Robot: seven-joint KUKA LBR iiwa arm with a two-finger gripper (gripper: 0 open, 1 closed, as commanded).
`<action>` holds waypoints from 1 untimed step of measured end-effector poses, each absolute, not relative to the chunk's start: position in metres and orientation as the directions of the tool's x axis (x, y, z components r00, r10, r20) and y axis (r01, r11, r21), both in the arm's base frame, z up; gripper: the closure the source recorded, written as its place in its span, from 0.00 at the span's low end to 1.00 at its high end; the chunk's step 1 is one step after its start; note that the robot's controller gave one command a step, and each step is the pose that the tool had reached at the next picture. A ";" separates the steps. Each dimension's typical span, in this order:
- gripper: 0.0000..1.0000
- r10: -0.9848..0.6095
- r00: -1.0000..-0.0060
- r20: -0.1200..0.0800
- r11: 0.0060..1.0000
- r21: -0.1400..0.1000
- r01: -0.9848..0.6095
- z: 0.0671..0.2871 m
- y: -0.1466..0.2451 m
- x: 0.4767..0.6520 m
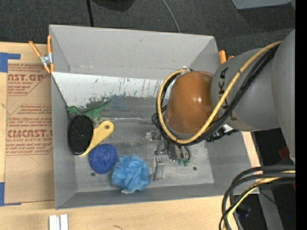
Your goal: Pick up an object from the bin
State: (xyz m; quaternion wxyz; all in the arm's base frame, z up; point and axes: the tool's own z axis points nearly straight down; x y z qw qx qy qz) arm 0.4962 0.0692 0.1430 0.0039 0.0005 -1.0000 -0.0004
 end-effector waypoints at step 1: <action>0.00 0.000 -1.000 0.000 1.000 0.001 0.000 0.147 0.069 0.498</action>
Offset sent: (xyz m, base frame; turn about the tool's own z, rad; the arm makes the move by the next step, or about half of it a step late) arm -0.0167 0.0793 -0.0730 -0.4492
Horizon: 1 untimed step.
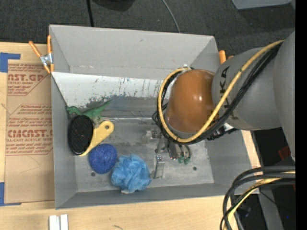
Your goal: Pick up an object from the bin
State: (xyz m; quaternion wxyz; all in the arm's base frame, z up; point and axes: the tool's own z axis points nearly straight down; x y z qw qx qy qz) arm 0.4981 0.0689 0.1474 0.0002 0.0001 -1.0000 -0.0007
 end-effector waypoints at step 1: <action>0.00 -0.232 -0.973 -0.004 0.973 -0.001 -0.232 0.110 0.108 0.491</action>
Offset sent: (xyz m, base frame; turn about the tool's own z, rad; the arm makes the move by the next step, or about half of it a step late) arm 0.0072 0.0836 -0.0138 0.1668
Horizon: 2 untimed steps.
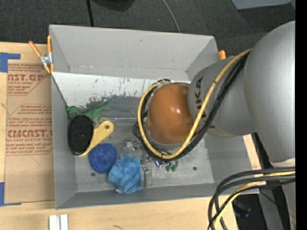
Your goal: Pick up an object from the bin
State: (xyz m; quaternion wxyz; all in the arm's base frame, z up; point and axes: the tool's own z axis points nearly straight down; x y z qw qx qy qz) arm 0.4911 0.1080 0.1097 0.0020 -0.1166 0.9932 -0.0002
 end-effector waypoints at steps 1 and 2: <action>0.00 -0.380 -0.925 0.005 0.925 0.004 -0.380 0.094 0.137 0.491; 0.00 -0.013 -1.000 0.000 1.000 0.001 -0.013 0.101 0.161 0.487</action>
Offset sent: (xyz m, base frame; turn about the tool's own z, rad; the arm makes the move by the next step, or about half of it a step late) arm -0.0075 0.0695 -0.0039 0.3105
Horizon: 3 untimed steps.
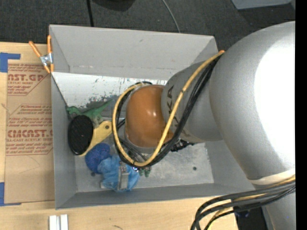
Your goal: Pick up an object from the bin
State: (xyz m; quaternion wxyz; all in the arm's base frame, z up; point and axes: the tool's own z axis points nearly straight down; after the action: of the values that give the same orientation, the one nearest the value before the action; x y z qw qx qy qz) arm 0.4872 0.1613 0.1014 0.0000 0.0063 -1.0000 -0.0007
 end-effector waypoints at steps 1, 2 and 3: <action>0.00 -0.077 -0.997 0.002 0.997 0.000 -0.077 0.089 0.193 0.490; 1.00 -0.392 -0.920 -0.003 0.920 0.001 -0.392 0.071 0.221 0.503; 1.00 -0.391 -0.920 -0.003 0.920 0.001 -0.391 0.071 0.221 0.503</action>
Offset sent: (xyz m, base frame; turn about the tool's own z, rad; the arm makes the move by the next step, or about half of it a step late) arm 0.0147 0.0597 -0.0314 -0.3905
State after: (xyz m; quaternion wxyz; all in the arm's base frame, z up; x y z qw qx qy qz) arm 0.5030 0.2215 0.0713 -0.0015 0.1997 -0.9799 -0.0011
